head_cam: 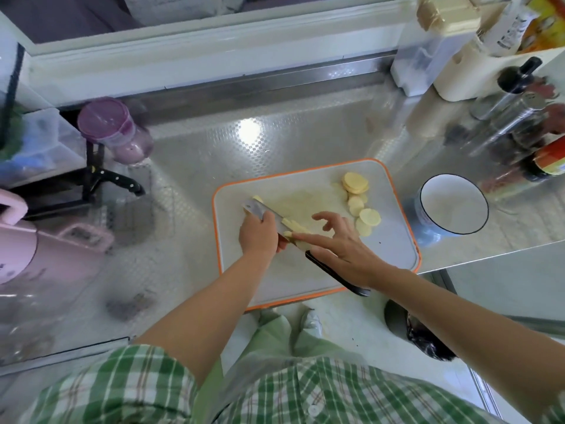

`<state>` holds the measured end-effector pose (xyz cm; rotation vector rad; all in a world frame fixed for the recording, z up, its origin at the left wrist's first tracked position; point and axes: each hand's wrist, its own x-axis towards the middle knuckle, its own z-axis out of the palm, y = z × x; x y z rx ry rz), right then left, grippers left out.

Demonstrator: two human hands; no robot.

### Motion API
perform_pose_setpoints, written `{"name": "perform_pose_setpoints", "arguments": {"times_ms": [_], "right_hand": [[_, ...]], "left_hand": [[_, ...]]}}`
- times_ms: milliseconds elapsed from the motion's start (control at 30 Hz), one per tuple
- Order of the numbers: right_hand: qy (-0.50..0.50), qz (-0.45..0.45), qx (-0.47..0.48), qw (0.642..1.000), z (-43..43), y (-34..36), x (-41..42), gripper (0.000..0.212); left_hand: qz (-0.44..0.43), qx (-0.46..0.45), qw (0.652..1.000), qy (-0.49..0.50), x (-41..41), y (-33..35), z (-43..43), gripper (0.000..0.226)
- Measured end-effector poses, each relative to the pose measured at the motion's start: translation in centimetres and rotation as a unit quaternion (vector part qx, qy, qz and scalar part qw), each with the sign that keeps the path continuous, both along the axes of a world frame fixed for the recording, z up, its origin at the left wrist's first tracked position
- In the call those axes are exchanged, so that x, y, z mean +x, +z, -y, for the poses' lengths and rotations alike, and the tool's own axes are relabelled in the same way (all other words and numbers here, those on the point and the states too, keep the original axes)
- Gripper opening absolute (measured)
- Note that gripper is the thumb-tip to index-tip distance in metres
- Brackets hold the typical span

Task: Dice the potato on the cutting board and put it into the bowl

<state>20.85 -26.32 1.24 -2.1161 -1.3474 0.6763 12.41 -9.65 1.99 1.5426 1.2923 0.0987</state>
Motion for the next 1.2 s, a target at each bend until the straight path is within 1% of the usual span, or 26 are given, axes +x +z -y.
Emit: {"name": "perform_pose_setpoints", "arguments": {"times_ms": [133, 200, 300, 367, 467, 533, 600, 667, 700, 733, 767, 800, 833, 867, 900, 933, 1000, 1033, 1067, 1100, 1133, 1167, 1200], "right_hand": [[0.013, -0.022, 0.041, 0.999, -1.0, 0.3, -0.7, 0.038], [0.015, -0.013, 0.04, 0.999, -1.4, 0.2, -0.9, 0.041], [0.0, -0.015, -0.012, 1.0, -1.5, -0.3, -0.6, 0.056], [-0.013, -0.014, -0.057, 0.998, -1.6, -0.8, 0.0, 0.06], [-0.032, -0.018, -0.12, 0.992, -1.6, -1.5, 1.0, 0.051], [-0.044, -0.021, -0.135, 0.99, -1.7, -1.5, 1.4, 0.049], [-0.079, -0.009, -0.1, 0.992, -1.8, -0.9, 1.6, 0.054], [-0.117, 0.007, -0.031, 0.993, -1.7, 0.7, 1.7, 0.06], [-0.115, 0.003, -0.005, 0.993, -1.6, 1.5, 1.7, 0.063], [-0.092, 0.005, 0.002, 0.996, -1.4, 2.5, 1.6, 0.066], [-0.055, 0.024, -0.02, 0.998, -1.2, 3.1, 1.4, 0.07], [-0.014, 0.063, -0.061, 0.996, -1.0, 3.5, 1.2, 0.073], [0.017, 0.108, -0.103, 0.989, -0.9, 3.5, 1.0, 0.074], [0.024, 0.142, -0.131, 0.981, -0.8, 3.3, 0.9, 0.071], [-0.001, 0.158, -0.136, 0.978, -0.7, 3.0, 0.9, 0.065], [-0.048, 0.156, -0.125, 0.979, -0.6, 2.8, 1.0, 0.059], [-0.152, 0.106, -0.078, 0.98, -0.1, 3.0, 1.4, 0.051], [-0.194, 0.074, -0.061, 0.976, 0.2, 3.0, 1.8, 0.048], [-0.232, 0.043, -0.051, 0.97, 0.5, 3.2, 2.1, 0.045], [-0.262, 0.022, -0.055, 0.963, 0.9, 3.4, 2.4, 0.043], [-0.285, 0.009, -0.063, 0.956, 1.2, 3.5, 2.5, 0.041], [-0.302, 0.001, -0.069, 0.951, 1.6, 3.5, 2.7, 0.039], [-0.313, -0.008, -0.071, 0.947, 1.9, 3.4, 2.9, 0.038]], "left_hand": [[-0.008, 0.001, 0.999, 0.032, -1.0, 0.1, 0.1, 0.039], [-0.005, 0.006, 0.999, 0.033, -1.2, 0.0, 0.3, 0.04], [-0.009, 0.012, 1.0, 0.019, -1.2, 0.1, 0.6, 0.042], [-0.001, 0.01, 1.0, 0.01, -1.1, 0.5, 1.0, 0.044], [0.011, 0.012, 1.0, 0.003, -1.1, 1.1, 1.3, 0.043], [0.008, 0.017, 1.0, 0.005, -1.1, 1.3, 1.2, 0.041], [0.004, 0.024, 1.0, 0.01, -1.1, 1.4, 0.8, 0.039], [0.003, 0.037, 0.999, 0.009, -1.0, 1.6, 0.5, 0.039], [0.004, 0.047, 0.999, 0.009, -0.7, 1.6, 0.3, 0.041], [0.004, 0.057, 0.998, 0.008, -0.3, 1.6, 0.2, 0.043], [0.006, 0.069, 0.998, 0.007, 0.2, 1.6, 0.1, 0.044], [0.006, 0.074, 0.997, 0.006, 0.7, 1.7, 0.1, 0.045], [0.008, 0.076, 0.997, 0.004, 1.3, 1.9, 0.3, 0.044], [0.018, 0.075, 0.997, 0.003, 1.8, 2.2, 0.5, 0.043], [0.037, 0.063, 0.997, 0.001, 2.3, 2.5, 0.8, 0.04], [0.065, 0.035, 0.997, 0.0, 2.8, 2.8, 1.1, 0.037], [0.137, -0.052, 0.989, -0.011, 3.7, 3.3, 1.8, 0.03], [0.156, -0.073, 0.984, -0.034, 4.0, 3.2, 1.9, 0.028], [0.152, -0.061, 0.984, -0.075, 4.2, 2.6, 1.9, 0.028], [0.124, -0.008, 0.981, -0.15, 4.2, 1.8, 1.6, 0.029], [0.08, 0.078, 0.961, -0.251, 4.0, 0.9, 1.2, 0.031], [0.033, 0.171, 0.919, -0.354, 3.7, -0.1, 0.8, 0.038], [-0.001, 0.253, 0.858, -0.447, 3.4, -1.0, 0.4, 0.05]]}}
